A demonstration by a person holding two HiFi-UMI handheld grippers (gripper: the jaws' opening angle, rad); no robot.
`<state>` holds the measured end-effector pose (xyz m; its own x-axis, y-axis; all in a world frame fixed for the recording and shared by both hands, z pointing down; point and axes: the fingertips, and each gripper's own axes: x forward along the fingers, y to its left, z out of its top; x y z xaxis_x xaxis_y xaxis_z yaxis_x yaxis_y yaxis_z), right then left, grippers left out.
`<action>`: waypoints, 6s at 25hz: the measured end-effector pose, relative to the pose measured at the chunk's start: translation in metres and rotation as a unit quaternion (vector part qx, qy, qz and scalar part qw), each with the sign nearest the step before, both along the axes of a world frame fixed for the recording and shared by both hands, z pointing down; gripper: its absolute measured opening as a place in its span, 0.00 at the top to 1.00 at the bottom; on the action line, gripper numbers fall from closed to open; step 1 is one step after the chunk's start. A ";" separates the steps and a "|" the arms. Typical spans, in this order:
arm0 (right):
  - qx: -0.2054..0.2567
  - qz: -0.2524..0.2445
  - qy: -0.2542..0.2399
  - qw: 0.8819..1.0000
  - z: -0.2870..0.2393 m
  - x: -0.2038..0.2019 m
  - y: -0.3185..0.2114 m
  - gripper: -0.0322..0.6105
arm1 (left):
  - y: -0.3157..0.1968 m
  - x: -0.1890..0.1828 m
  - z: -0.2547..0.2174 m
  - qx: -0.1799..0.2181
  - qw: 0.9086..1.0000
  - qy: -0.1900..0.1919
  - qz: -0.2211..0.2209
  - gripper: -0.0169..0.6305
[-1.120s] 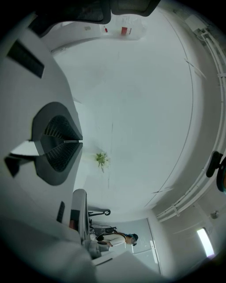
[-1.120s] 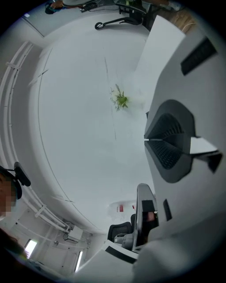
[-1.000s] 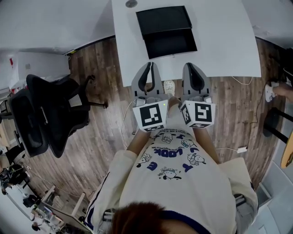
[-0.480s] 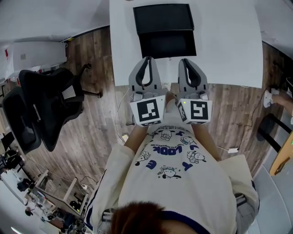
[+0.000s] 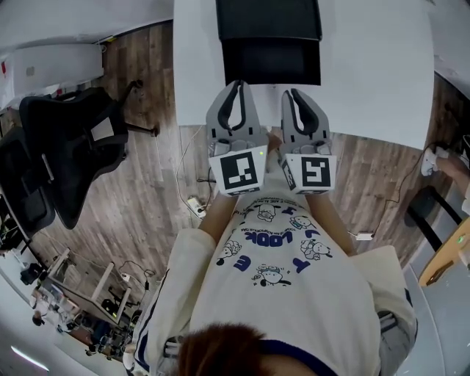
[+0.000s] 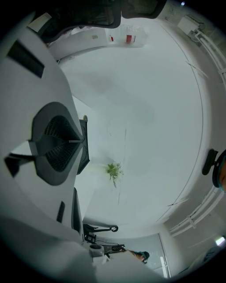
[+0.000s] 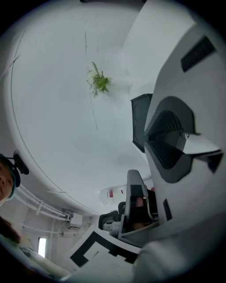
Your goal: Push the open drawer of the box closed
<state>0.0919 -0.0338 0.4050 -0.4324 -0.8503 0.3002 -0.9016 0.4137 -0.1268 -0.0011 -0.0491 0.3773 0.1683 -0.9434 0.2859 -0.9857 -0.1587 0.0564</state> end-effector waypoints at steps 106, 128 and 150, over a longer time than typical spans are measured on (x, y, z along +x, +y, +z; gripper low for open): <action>-0.170 0.061 0.038 0.983 0.133 -0.025 -0.126 0.81 | -0.114 -0.023 0.059 -0.067 0.997 0.012 0.027 0.93; 0.019 0.080 0.004 0.997 -0.031 -0.016 -0.110 0.87 | -0.101 -0.028 -0.023 0.020 1.000 0.011 0.020 0.93; 0.118 0.078 0.001 0.990 -0.118 -0.014 -0.085 0.88 | -0.069 -0.028 -0.109 0.112 0.993 0.005 0.021 0.93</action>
